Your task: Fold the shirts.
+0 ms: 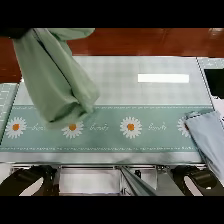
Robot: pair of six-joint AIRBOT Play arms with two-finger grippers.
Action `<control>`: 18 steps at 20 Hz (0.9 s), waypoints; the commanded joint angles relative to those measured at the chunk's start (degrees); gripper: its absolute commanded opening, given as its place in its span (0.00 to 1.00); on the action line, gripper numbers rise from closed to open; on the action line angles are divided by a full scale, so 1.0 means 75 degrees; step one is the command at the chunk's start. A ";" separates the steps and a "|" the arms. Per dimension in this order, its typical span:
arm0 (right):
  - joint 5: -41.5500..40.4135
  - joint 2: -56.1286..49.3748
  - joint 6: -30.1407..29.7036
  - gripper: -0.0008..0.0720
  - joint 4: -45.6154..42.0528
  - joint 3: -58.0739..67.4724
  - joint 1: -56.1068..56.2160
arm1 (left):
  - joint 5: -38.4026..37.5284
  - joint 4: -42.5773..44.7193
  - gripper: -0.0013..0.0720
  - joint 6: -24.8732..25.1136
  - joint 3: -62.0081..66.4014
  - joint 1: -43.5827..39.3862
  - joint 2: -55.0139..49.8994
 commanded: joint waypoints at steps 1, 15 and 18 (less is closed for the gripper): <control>0.0358 0.0414 0.0012 0.87 -0.0003 -0.0006 0.0000 | 0.0562 -0.0685 0.06 -0.0006 0.0082 -0.0356 -0.0009; 0.0321 0.0379 0.0047 0.86 0.1428 -0.1559 0.0000 | 0.4940 -0.0624 0.06 -0.0860 -0.6167 -0.4071 0.0000; 0.0172 -0.0061 0.0052 0.86 0.2008 -0.2544 0.0000 | 0.4881 -0.0629 0.08 -0.1166 -0.7437 -0.3453 -0.0029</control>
